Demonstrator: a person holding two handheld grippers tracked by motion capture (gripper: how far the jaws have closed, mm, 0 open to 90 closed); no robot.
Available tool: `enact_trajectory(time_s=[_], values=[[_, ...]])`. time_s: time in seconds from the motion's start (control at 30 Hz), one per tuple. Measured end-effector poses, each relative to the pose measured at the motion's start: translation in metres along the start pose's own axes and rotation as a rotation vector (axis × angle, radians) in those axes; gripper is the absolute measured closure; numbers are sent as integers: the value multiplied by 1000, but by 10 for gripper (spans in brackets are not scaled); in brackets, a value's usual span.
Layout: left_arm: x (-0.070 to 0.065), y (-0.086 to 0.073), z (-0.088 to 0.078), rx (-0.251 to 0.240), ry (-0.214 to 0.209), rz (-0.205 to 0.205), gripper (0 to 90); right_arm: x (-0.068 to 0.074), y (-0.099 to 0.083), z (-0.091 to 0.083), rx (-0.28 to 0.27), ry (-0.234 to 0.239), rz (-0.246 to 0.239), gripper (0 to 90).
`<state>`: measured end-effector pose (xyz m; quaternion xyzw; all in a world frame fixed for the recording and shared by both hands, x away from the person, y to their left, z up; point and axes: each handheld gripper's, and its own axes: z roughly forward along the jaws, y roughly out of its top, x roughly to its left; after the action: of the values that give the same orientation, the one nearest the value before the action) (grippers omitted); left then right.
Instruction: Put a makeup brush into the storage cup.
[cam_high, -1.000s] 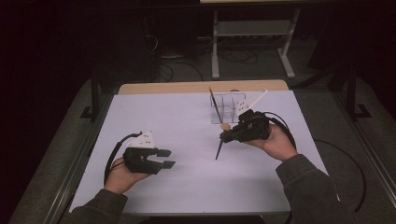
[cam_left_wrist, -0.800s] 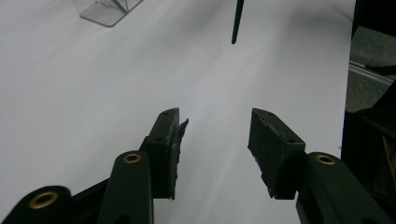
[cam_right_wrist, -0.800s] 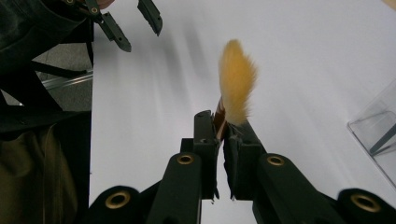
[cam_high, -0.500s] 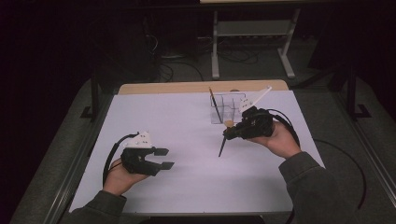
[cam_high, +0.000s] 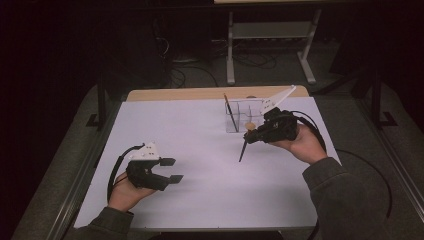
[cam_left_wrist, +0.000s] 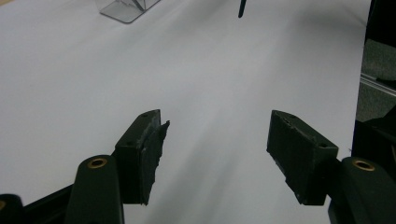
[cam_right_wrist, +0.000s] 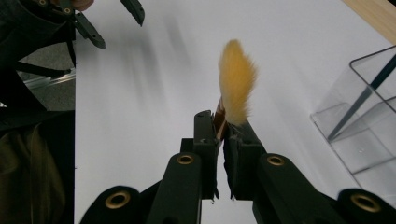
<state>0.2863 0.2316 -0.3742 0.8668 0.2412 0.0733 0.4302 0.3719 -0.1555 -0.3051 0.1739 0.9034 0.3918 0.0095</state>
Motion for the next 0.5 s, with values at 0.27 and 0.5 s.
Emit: enact_trajectory(time_s=[0.27, 0.5], values=[[1, -8, -2, -1, 28, -8, 313, -8, 4, -8, 12, -23, 15, 829], [0, -12, -4, 5, 50, -5, 284, -16, 8, -13, 27, -45, 24, 829]])
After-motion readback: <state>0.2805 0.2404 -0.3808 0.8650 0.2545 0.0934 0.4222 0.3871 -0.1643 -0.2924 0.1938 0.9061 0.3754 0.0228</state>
